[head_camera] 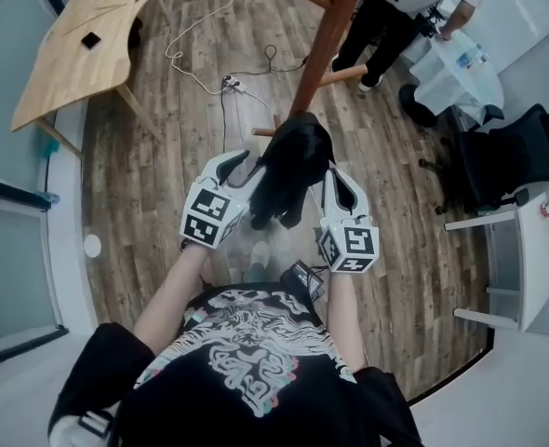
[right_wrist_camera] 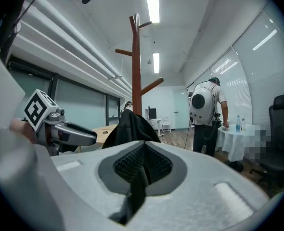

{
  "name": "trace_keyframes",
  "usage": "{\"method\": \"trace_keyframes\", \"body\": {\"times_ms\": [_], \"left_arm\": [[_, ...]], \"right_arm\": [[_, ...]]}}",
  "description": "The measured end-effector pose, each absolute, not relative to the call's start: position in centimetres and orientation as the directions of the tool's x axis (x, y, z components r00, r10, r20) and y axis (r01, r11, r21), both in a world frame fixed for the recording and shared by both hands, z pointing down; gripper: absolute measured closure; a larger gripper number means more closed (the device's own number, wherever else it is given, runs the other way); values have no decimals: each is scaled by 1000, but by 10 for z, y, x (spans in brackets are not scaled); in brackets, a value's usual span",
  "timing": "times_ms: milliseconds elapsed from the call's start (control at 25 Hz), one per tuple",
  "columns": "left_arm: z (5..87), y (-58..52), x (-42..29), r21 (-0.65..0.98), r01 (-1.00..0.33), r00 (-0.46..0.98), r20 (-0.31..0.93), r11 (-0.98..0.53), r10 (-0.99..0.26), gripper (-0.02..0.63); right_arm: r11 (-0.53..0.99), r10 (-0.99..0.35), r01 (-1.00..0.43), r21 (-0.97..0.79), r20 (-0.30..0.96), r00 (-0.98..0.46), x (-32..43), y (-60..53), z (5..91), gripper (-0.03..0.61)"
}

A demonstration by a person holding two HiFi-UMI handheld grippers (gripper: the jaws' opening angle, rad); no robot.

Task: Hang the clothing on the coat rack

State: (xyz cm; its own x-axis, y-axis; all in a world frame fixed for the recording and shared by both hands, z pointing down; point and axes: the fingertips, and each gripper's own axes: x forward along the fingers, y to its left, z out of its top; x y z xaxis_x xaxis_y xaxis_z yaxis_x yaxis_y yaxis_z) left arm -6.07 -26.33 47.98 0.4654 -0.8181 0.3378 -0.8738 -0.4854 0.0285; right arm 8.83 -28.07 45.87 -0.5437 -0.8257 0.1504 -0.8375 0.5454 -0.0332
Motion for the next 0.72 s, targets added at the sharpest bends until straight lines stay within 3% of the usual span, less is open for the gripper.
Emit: {"method": "trace_keyframes", "body": {"times_ms": [120, 720], "left_arm": [[479, -244, -65, 30, -869, 476, 330, -495, -815, 624], [468, -143, -77, 8, -850, 507, 286, -527, -813, 624]], "right_arm": [[540, -830, -842, -15, 159, -535, 88, -256, 459, 578], [513, -851, -859, 2, 135, -508, 78, -154, 445, 578]]}}
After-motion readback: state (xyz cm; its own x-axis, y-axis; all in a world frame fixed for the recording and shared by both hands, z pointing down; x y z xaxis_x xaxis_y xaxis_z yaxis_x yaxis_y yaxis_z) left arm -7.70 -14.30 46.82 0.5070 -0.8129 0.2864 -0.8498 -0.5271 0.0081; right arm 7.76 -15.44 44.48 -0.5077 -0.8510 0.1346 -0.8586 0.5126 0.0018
